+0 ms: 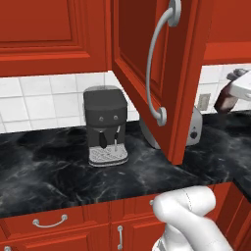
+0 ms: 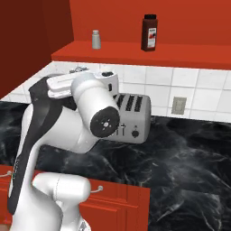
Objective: Collect the paprika, ketchup, and shaker from the cabinet and place them next to the stove.
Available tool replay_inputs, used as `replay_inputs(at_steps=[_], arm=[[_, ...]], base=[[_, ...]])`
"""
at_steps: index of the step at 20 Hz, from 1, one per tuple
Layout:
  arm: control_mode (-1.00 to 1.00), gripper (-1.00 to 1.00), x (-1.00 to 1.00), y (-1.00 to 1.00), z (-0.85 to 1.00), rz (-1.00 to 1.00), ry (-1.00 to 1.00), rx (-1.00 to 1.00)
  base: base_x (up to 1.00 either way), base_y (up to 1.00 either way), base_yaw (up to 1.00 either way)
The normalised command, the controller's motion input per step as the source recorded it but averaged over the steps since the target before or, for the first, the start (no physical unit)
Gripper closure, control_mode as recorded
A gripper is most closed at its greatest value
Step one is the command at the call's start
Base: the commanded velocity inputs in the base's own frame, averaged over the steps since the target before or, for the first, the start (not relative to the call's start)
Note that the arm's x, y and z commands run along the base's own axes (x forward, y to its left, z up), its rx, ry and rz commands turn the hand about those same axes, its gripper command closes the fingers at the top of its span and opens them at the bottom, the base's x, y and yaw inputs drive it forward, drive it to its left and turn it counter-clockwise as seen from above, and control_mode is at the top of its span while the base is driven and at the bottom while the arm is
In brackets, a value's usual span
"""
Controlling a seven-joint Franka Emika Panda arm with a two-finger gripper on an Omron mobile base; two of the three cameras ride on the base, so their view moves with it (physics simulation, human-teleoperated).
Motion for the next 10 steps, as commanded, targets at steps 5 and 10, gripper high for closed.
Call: replay_inputs(at_steps=[5,10], arm=[[-1.00,1.00,-0.72,0.48,-0.29,0.18,0.00,-0.04],[-1.00,1.00,-0.75,0.47,-0.25,0.17,0.00,-0.06]], base=[[0.00,0.00,0.00],[0.00,0.00,0.00]])
